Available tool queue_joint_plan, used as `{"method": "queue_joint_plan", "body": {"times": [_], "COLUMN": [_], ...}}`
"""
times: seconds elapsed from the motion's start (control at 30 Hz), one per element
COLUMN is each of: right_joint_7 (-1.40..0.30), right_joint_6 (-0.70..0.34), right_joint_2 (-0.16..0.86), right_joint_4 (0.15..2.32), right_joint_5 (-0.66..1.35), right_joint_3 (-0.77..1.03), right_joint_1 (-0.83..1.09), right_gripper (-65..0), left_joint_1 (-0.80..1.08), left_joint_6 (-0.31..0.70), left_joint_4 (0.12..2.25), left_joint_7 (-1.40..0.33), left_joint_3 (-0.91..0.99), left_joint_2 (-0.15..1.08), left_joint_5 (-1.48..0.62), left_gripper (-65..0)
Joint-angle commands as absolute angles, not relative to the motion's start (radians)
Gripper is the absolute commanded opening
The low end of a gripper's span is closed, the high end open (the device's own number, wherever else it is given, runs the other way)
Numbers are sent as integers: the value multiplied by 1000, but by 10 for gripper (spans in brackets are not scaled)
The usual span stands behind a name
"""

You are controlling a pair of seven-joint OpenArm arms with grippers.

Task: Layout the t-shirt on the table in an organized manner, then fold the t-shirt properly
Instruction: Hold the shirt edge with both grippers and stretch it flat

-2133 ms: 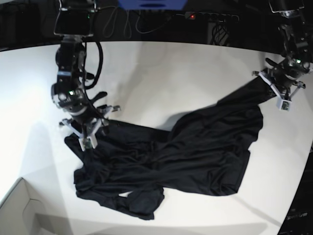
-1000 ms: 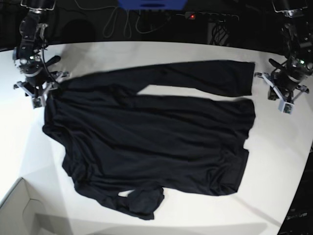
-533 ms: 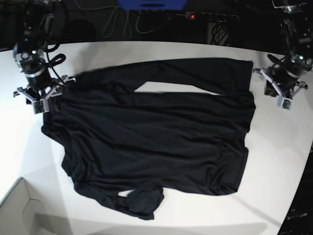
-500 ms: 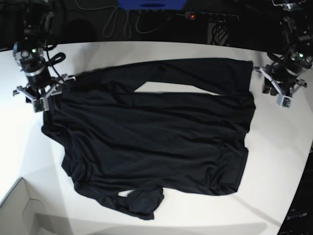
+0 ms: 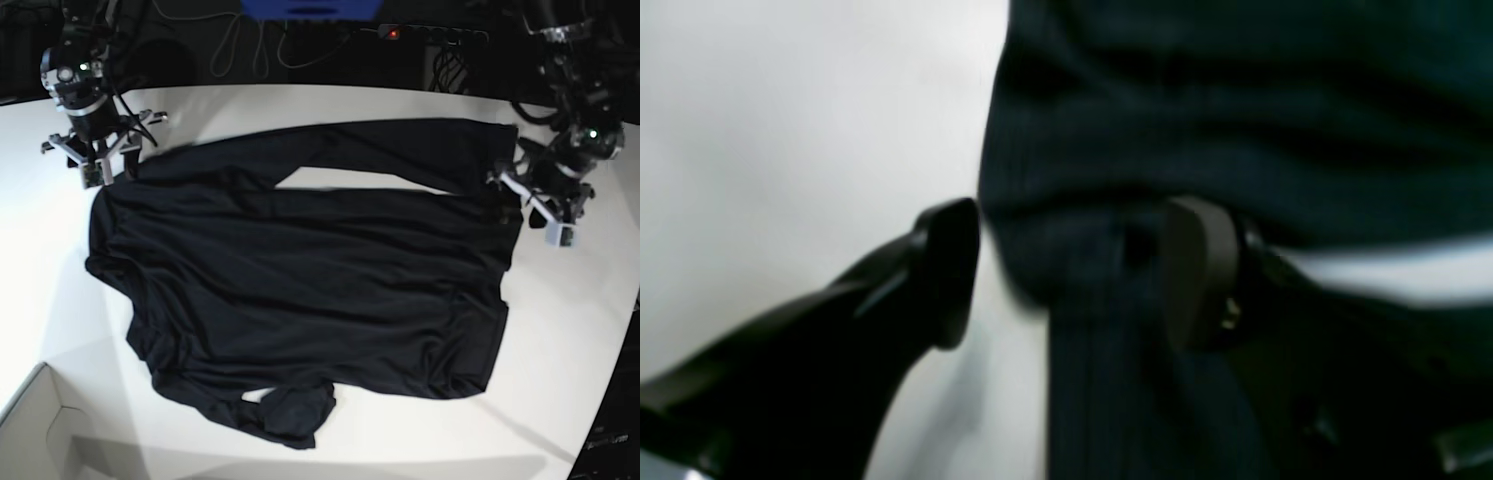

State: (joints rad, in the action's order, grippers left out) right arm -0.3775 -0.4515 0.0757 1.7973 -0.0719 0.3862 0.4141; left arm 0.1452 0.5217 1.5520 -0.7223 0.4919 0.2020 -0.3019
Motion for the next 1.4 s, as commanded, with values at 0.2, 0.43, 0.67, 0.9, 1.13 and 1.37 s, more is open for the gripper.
{"method": "queue_joint_plan", "body": {"times": [0.2,0.43,0.67,0.9,1.13,1.37], "right_joint_7": [-355,-355,-355,-361,-358,-357], "right_joint_6": [-452,-452,-452,-452,-452,-452], "right_joint_2": [74,79,79,79,79,91], "right_joint_4": [1822,1822,1821,1813,1701,1567], "right_joint_5": [-62,-65,-68,-68,-68,-70], "right_joint_3": [392,394,394,392,389,390], "right_joint_1": [444,435,387,309,205,170], "right_gripper": [-415,-401,-323,-322,-322,-323], "left_joint_1": [67,114,197,249,265,257], "left_joint_6": [532,532,535,535,535,535], "left_joint_4": [1414,1403,1403,1411,1405,1403], "left_joint_7": [-700,-699,-622,-596,-593,-593], "left_joint_3": [493,493,495,503,504,599], "left_joint_2": [130,133,162,188,225,226], "left_joint_5": [-142,-124,-130,-130,-130,-130], "left_gripper": [-238,-312,-497,-519,-519,-519]}}
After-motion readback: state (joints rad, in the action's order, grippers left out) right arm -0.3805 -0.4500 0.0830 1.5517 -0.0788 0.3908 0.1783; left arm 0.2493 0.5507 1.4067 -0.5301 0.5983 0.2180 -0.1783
